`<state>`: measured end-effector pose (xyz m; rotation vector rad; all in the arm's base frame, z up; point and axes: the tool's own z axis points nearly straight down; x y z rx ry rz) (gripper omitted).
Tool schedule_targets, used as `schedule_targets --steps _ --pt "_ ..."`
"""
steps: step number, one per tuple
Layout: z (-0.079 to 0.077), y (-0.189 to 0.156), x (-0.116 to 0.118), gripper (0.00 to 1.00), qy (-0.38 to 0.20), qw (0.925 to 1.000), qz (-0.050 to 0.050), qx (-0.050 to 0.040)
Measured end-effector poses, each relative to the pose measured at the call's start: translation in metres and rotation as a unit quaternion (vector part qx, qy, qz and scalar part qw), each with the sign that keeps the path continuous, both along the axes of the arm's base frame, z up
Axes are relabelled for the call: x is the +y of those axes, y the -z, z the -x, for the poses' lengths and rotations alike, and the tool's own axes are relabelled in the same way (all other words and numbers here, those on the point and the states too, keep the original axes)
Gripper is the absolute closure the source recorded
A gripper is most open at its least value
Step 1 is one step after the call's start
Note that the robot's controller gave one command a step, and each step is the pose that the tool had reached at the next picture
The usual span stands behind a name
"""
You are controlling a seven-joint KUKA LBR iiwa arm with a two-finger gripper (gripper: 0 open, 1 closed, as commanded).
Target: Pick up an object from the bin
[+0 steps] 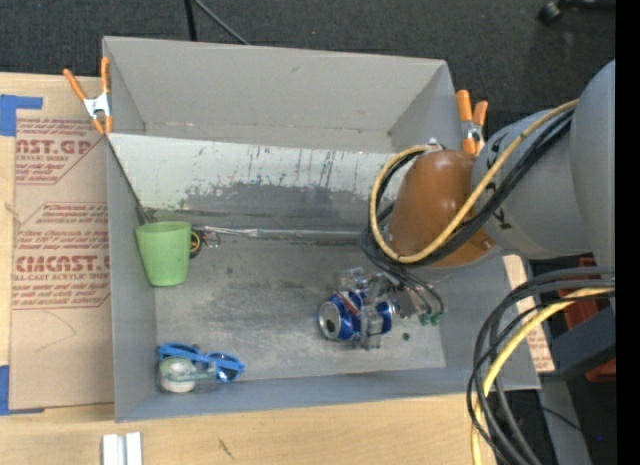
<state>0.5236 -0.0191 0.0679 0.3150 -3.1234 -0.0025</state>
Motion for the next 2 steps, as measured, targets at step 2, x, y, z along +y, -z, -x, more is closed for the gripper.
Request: schedule_targets --steps 2 --pt "-0.002 -0.086 0.002 1.00 -0.001 1.0000 0.001 -0.0046"
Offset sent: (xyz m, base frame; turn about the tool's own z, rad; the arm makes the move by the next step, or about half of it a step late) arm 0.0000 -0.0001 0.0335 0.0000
